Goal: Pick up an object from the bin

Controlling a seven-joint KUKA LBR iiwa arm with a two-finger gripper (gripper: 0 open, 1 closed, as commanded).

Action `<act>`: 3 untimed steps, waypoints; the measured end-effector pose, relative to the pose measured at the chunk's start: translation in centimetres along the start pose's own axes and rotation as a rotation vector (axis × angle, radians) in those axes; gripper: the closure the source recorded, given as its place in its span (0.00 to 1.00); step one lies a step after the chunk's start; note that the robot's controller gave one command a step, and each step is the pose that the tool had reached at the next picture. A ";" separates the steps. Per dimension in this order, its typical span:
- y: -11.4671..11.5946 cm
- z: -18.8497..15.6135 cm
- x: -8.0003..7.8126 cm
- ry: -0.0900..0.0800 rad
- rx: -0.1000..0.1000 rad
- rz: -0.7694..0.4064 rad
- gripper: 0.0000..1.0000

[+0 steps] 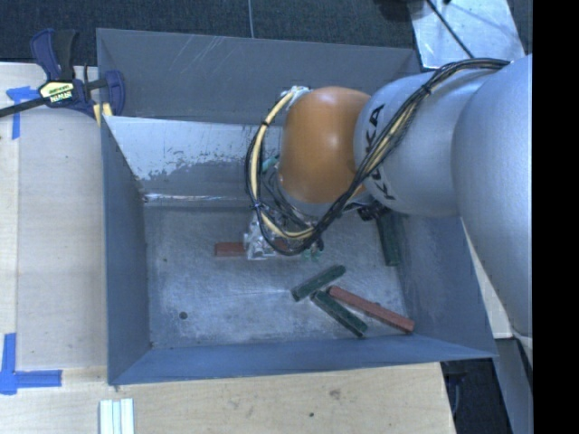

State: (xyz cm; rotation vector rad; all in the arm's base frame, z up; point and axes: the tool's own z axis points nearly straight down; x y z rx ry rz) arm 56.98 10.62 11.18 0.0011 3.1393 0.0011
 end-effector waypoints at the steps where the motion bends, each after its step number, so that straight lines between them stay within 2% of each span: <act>1: 0.0 0.0 0.0 0.000 0.000 0.000 0.00; 2: 0.0 0.0 0.0 0.000 0.000 0.000 1.00; 3: 0.0 0.0 0.0 0.000 0.000 0.000 1.00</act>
Offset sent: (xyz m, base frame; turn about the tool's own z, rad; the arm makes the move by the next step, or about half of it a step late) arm 0.0000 0.0000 0.0000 0.0000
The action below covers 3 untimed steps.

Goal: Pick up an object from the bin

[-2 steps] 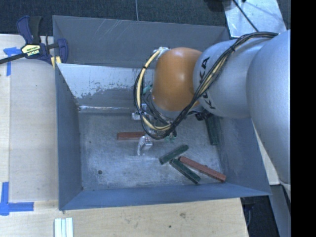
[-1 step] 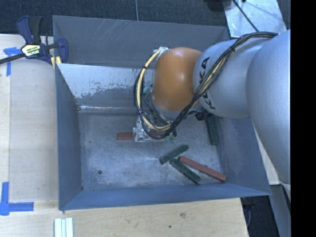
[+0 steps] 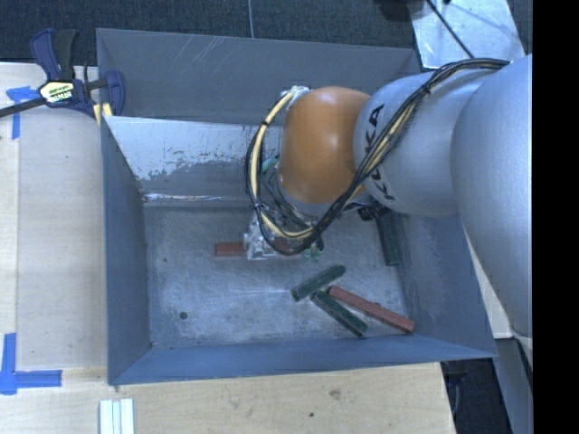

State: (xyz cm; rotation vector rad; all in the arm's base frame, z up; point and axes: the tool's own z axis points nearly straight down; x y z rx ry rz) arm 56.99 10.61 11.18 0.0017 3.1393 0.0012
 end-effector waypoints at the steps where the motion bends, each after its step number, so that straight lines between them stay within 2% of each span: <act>1: -1.1 -11.0 -0.7 -0.004 0.001 -0.181 0.00; 2: -1.1 -10.9 -0.7 -0.003 0.000 -0.181 0.00; 3: -0.4 2.7 -2.2 -0.016 -0.001 -0.315 1.00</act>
Offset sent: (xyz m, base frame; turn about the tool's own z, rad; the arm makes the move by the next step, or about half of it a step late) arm 0.0000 0.0000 0.0000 0.0000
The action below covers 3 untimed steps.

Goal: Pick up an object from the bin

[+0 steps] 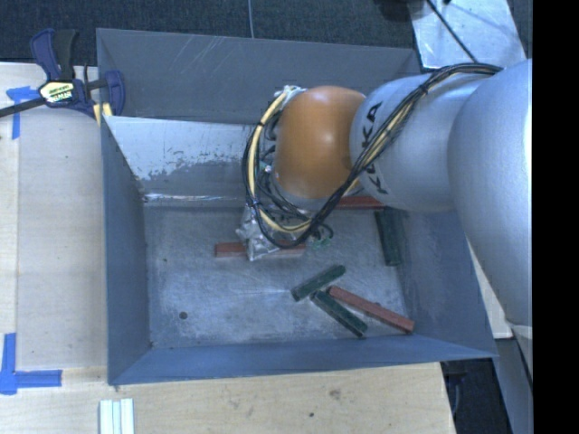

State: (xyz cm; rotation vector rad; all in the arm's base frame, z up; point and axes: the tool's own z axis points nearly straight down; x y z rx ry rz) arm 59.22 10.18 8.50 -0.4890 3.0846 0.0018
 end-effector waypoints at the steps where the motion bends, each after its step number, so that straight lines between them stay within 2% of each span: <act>1: 0.1 0.9 0.3 -0.003 -0.001 0.001 0.00; 2: 0.0 0.6 0.0 -0.013 0.000 0.003 1.00; 3: 0.0 0.6 0.0 -0.013 0.000 0.004 1.00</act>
Offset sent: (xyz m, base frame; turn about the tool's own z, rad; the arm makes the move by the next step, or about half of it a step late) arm 0.0000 0.0000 0.0000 0.0000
